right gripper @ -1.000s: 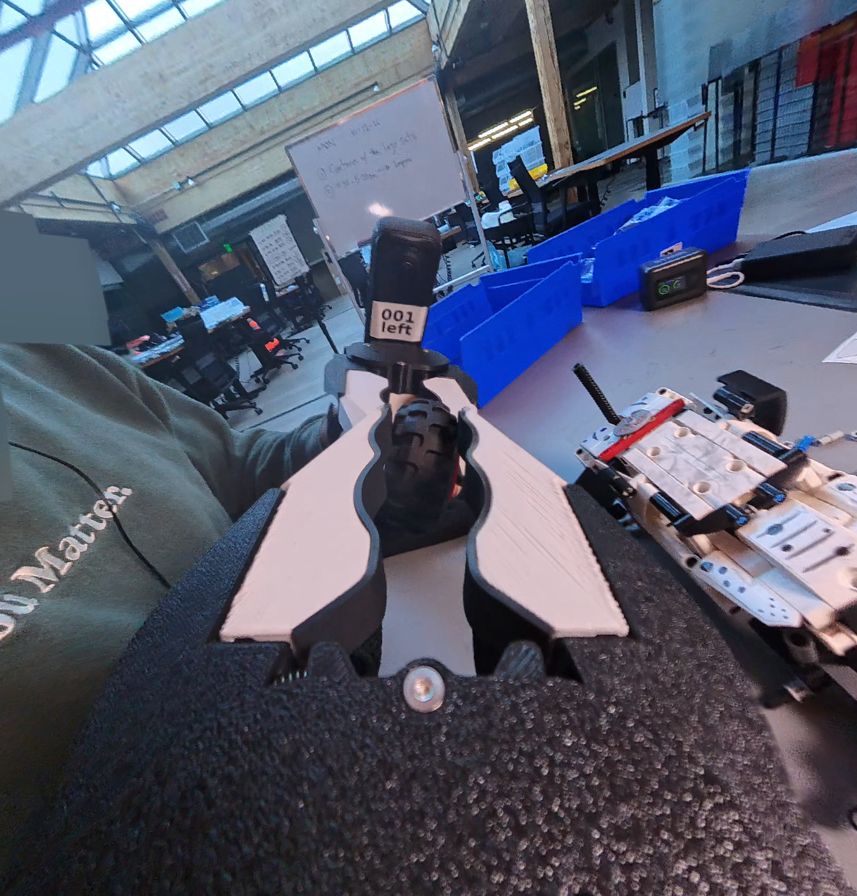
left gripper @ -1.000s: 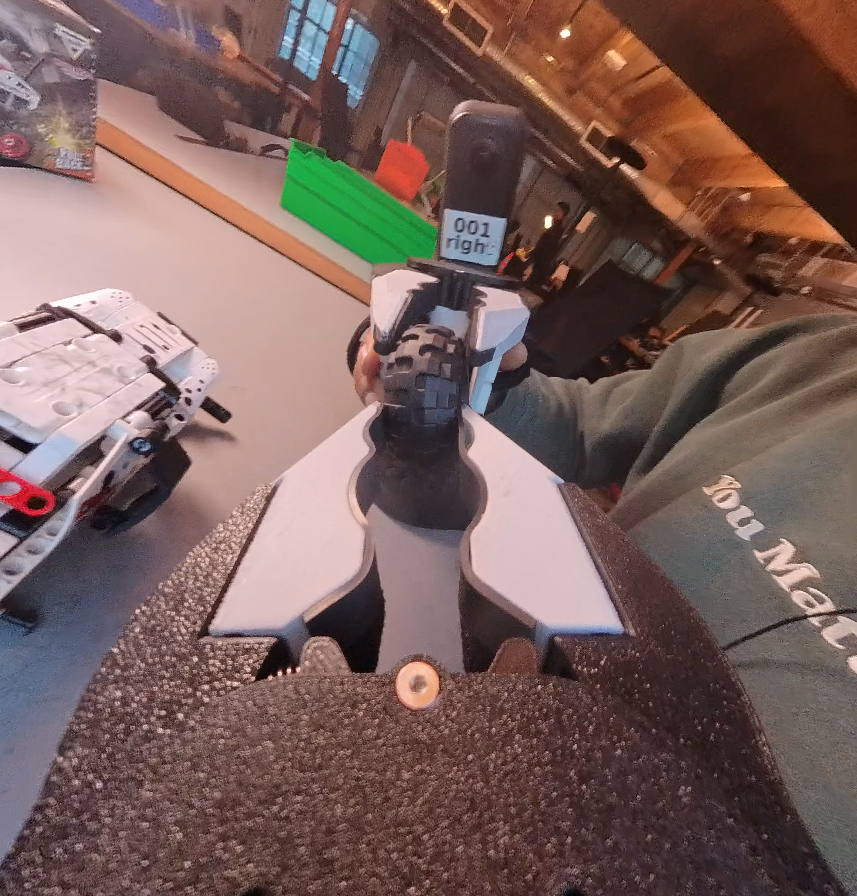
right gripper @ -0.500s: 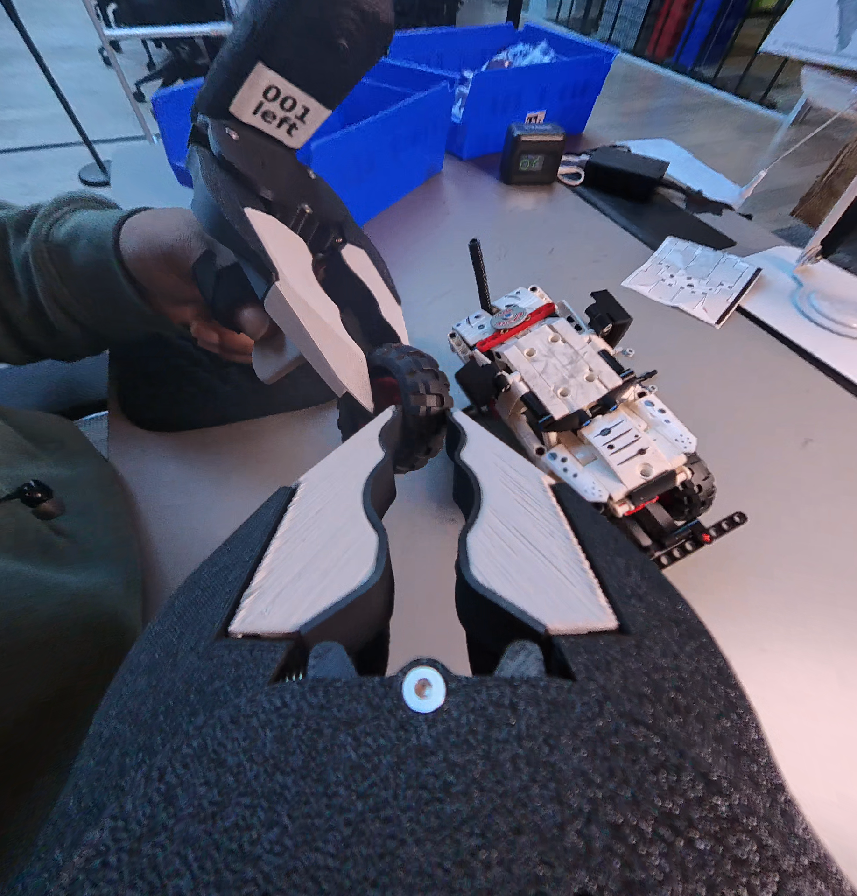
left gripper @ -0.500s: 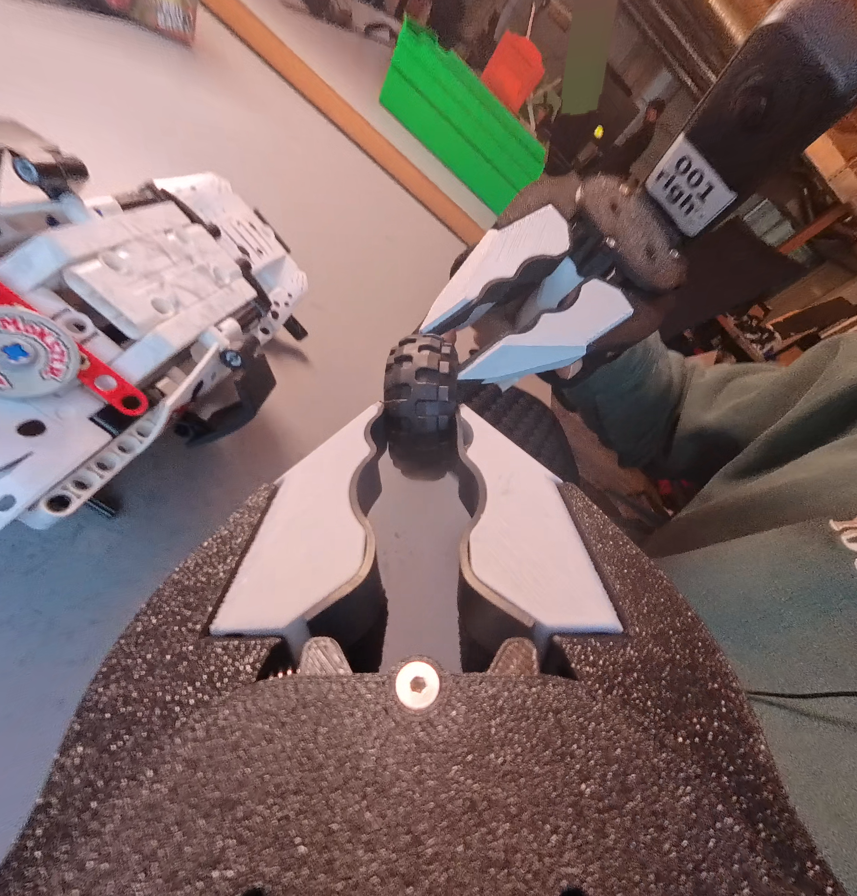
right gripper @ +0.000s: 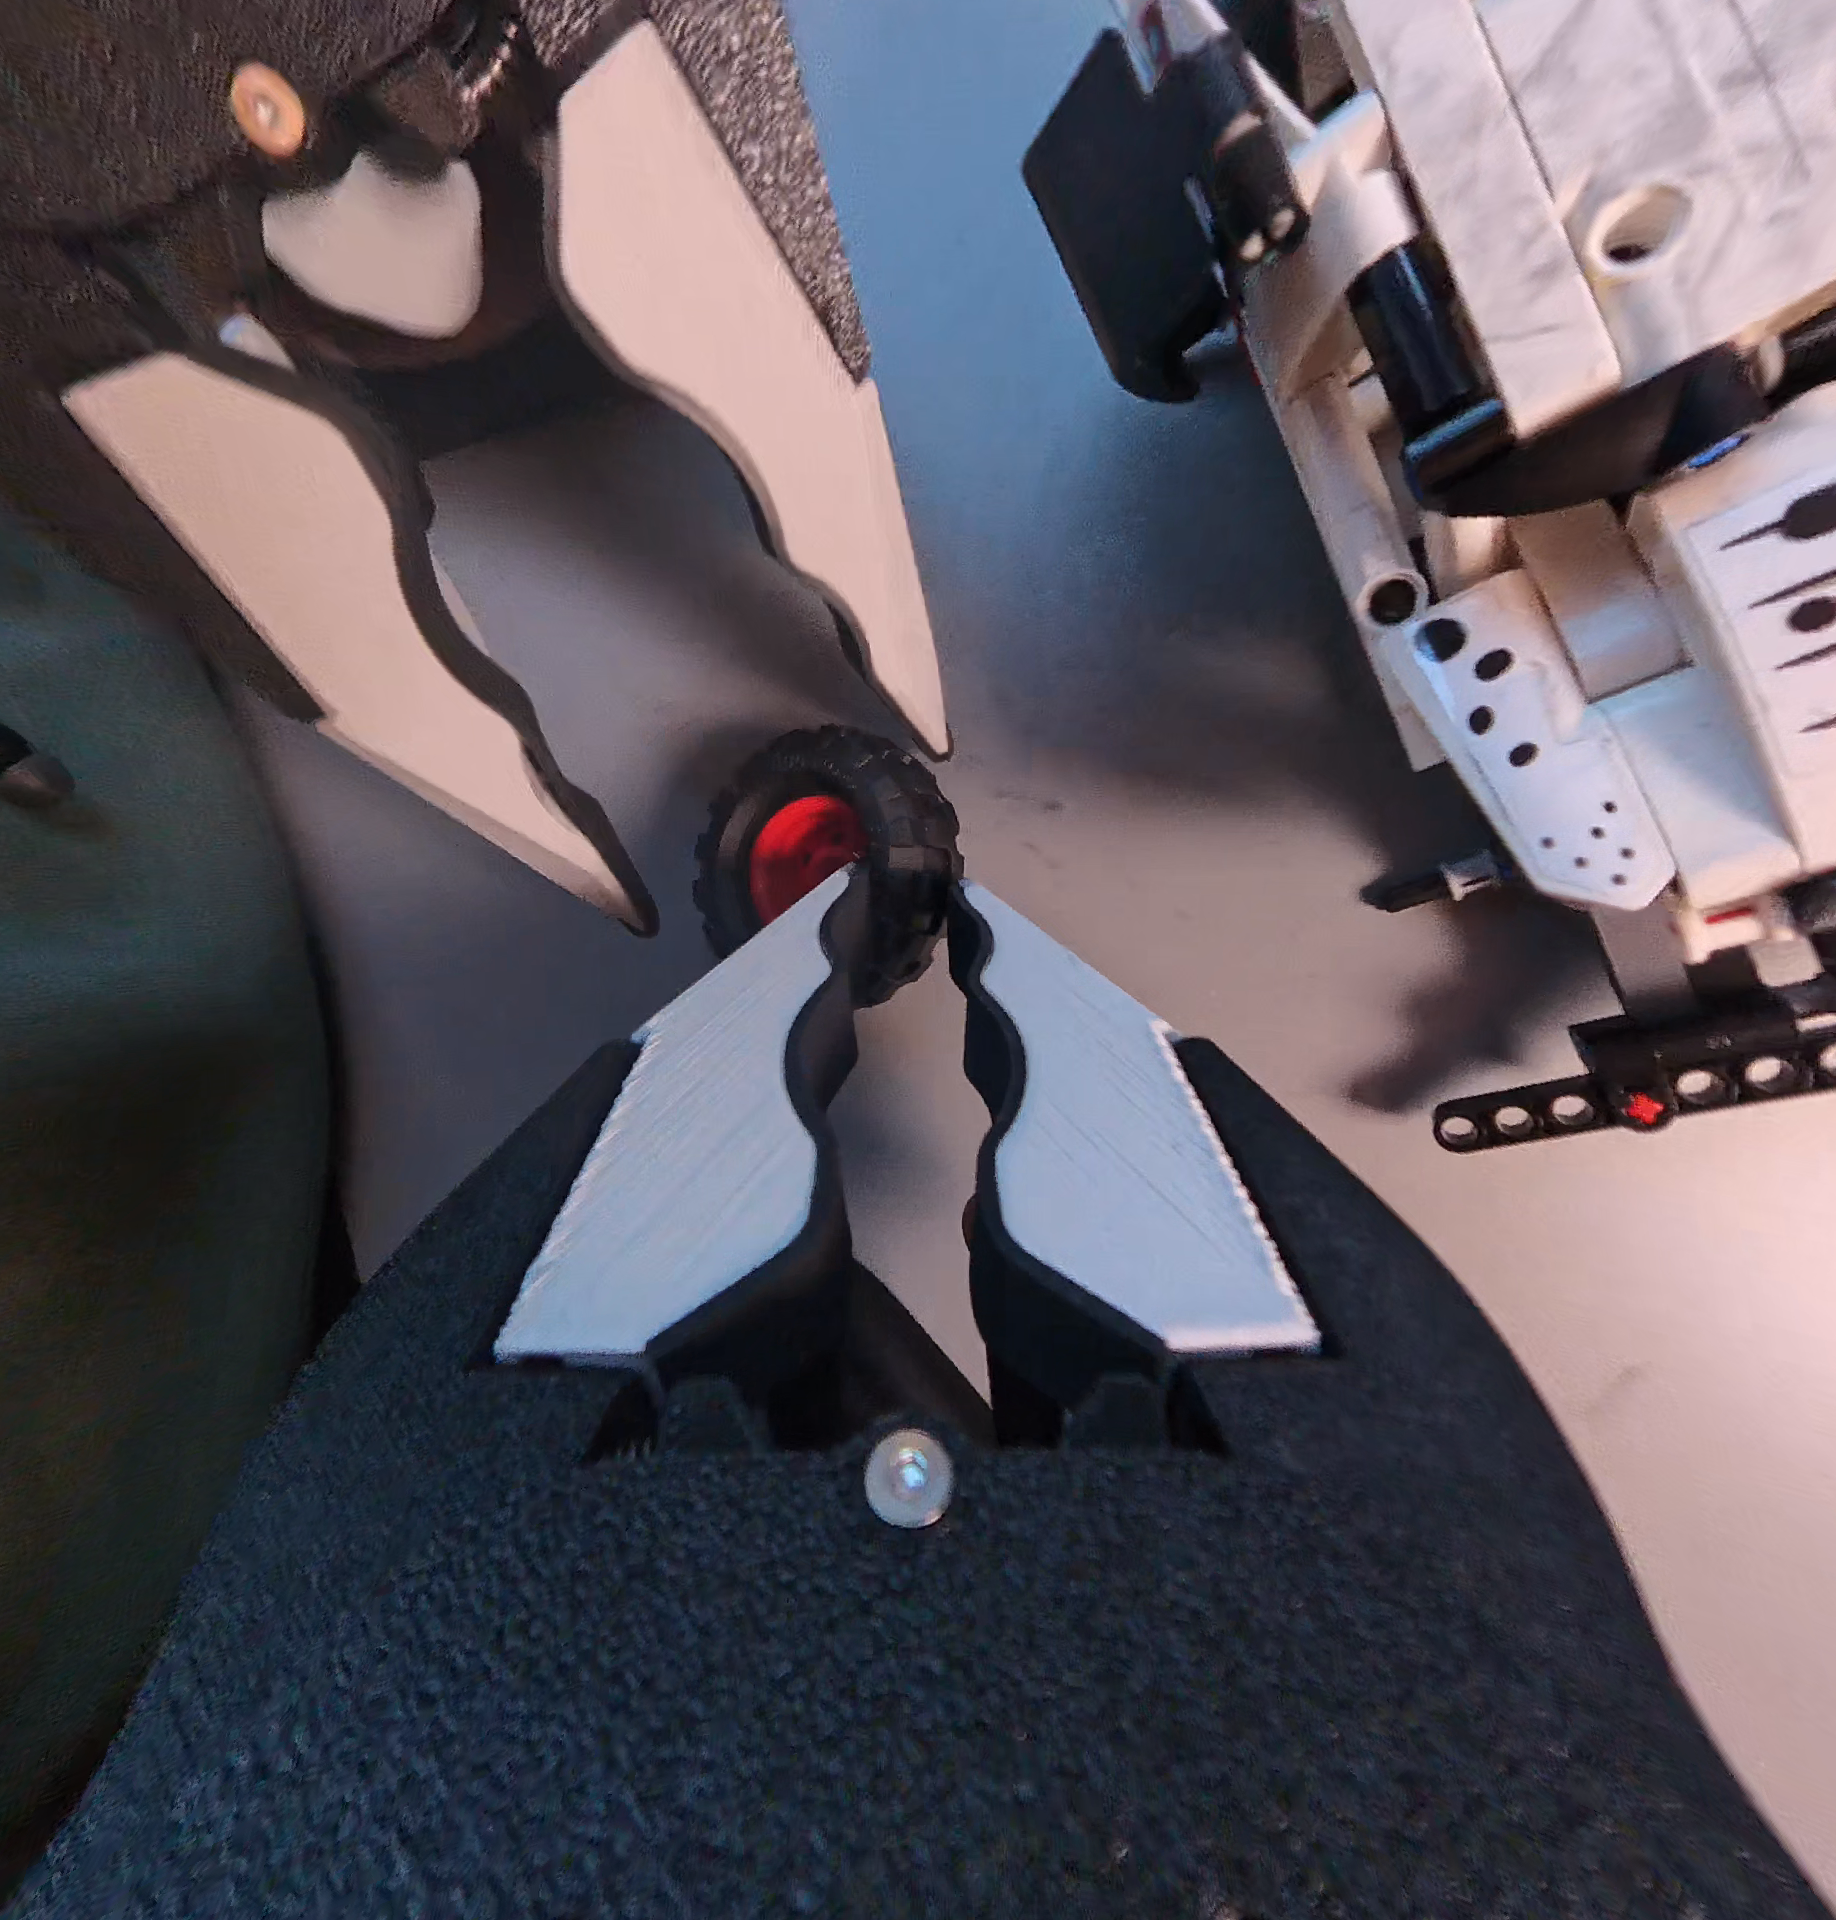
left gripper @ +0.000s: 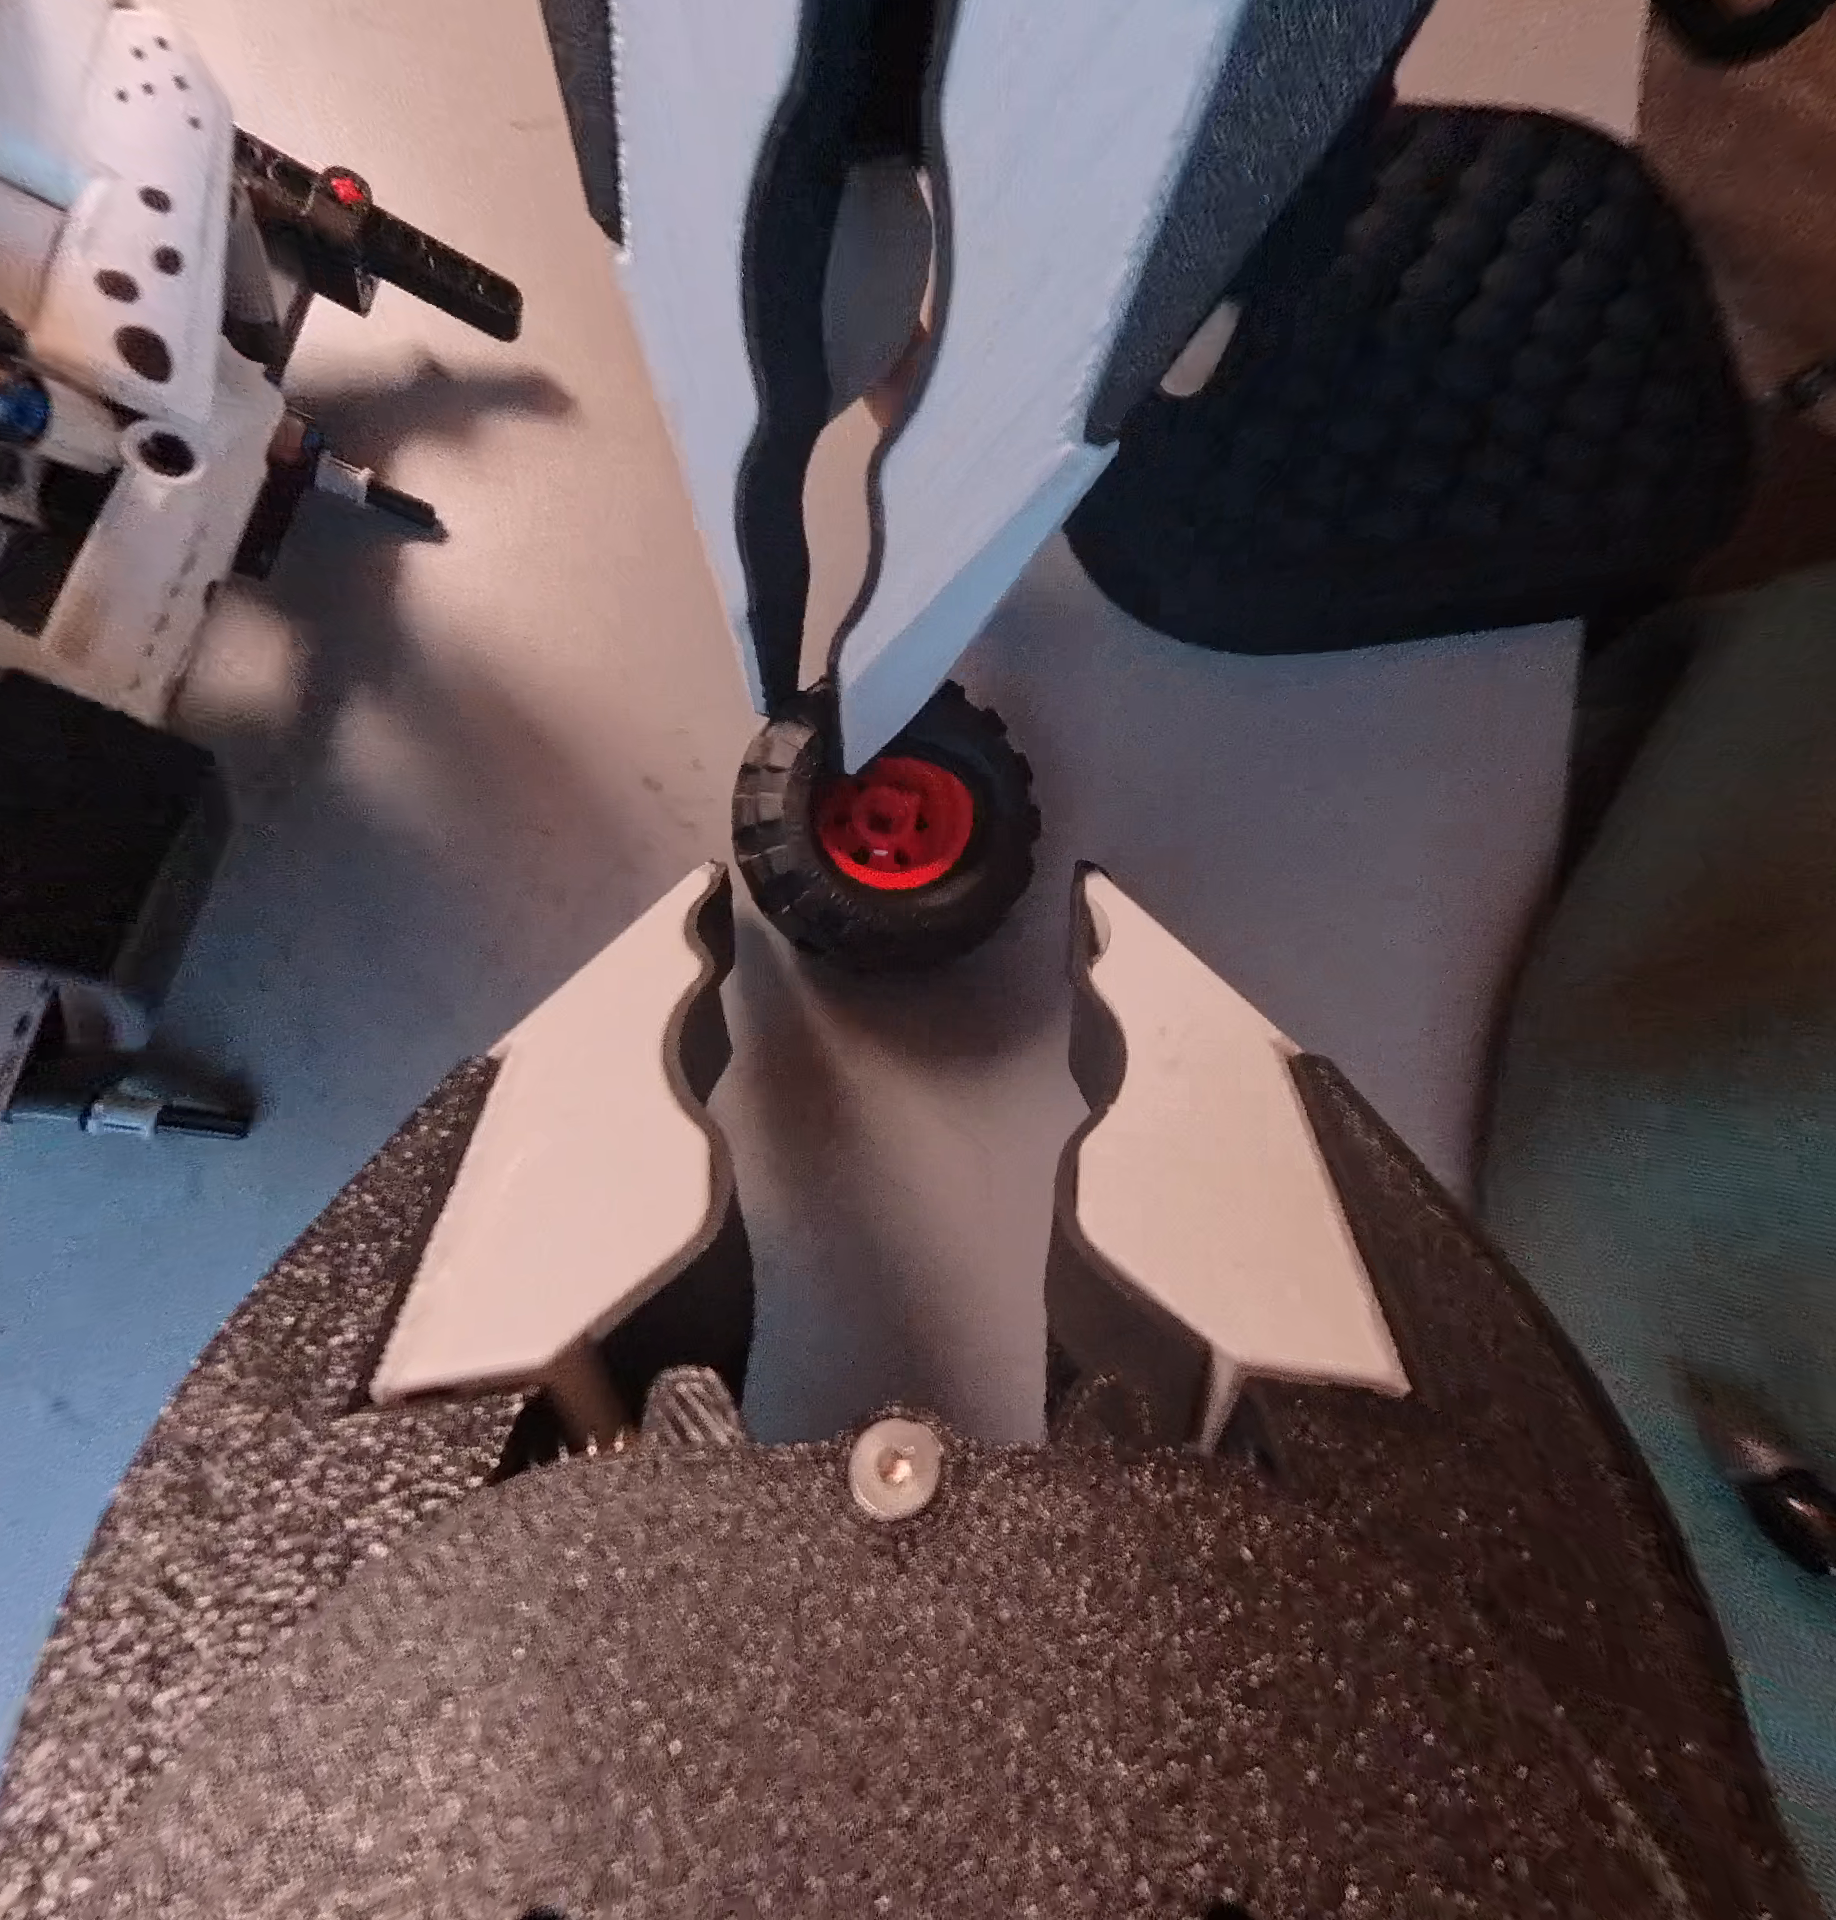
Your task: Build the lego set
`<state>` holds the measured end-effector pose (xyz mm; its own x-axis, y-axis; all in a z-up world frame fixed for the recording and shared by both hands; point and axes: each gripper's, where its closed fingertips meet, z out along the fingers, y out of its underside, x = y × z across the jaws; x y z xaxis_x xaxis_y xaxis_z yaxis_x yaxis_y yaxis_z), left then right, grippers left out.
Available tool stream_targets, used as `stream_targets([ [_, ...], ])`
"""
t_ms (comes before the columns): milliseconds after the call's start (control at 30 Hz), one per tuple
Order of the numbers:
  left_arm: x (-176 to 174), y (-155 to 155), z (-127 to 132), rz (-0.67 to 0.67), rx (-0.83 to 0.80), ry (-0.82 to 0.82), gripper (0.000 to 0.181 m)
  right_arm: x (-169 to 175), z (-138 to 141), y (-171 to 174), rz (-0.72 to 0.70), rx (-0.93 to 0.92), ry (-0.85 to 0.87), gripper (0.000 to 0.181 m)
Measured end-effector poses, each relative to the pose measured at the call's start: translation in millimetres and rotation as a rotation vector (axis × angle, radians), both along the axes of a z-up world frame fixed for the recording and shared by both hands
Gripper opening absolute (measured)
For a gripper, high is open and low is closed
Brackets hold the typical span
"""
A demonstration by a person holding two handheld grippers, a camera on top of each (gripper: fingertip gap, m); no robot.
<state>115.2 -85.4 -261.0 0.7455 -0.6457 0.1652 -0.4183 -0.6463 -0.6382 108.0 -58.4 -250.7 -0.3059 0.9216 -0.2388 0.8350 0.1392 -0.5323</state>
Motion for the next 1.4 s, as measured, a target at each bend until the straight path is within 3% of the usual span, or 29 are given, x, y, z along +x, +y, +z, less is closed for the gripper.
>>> stream_targets([
  [100, -1.1, 5.3, -7.8, -0.008, 0.031, 0.079, 0.056, -3.6, -2.9, 1.5, -0.04, -0.035, -0.016, 0.01],
  [467, -5.4, 14.7, -9.0, -0.035, 0.03, 0.092, 0.05, -7.5, -6.5, 17.1, -0.241, -0.225, -0.027, 0.005],
  [567, -12.8, 13.7, -3.8, -0.025, 0.044, 0.075, 0.05, -4.5, -6.3, 15.8, -0.222, -0.163, -0.014, 0.002],
  [633, -14.4, 10.9, 13.9, -0.045, 0.104, 0.03, 0.05, -0.3, -6.8, 13.2, -0.222, -0.155, -0.014, 0.0],
  [700, -11.9, 6.3, 27.1, -0.113, 0.174, 0.032, 0.044, 3.0, -6.3, 11.6, -0.207, -0.135, -0.007, 0.0],
  [900, -1.8, -0.6, 34.8, -0.35, 0.271, 0.16, 0.043, 2.8, -4.1, 6.7, -0.114, 0.016, 0.002, 0.0],
  [1067, 0.1, -11.1, 5.9, -0.497, 0.229, 0.318, 0.039, 1.8, -4.0, -2.7, -0.079, 0.019, -0.008, 0.001],
  [1167, 2.3, -9.4, -1.3, -0.526, 0.313, 0.419, 0.028, 0.3, -3.4, -5.5, -0.054, 0.048, -0.004, 0.0],
  [1400, 8.3, -14.7, -6.1, -0.474, 0.445, 0.514, 0.019, -2.5, -4.8, -7.5, -0.058, 0.015, -0.012, 0.001],
])
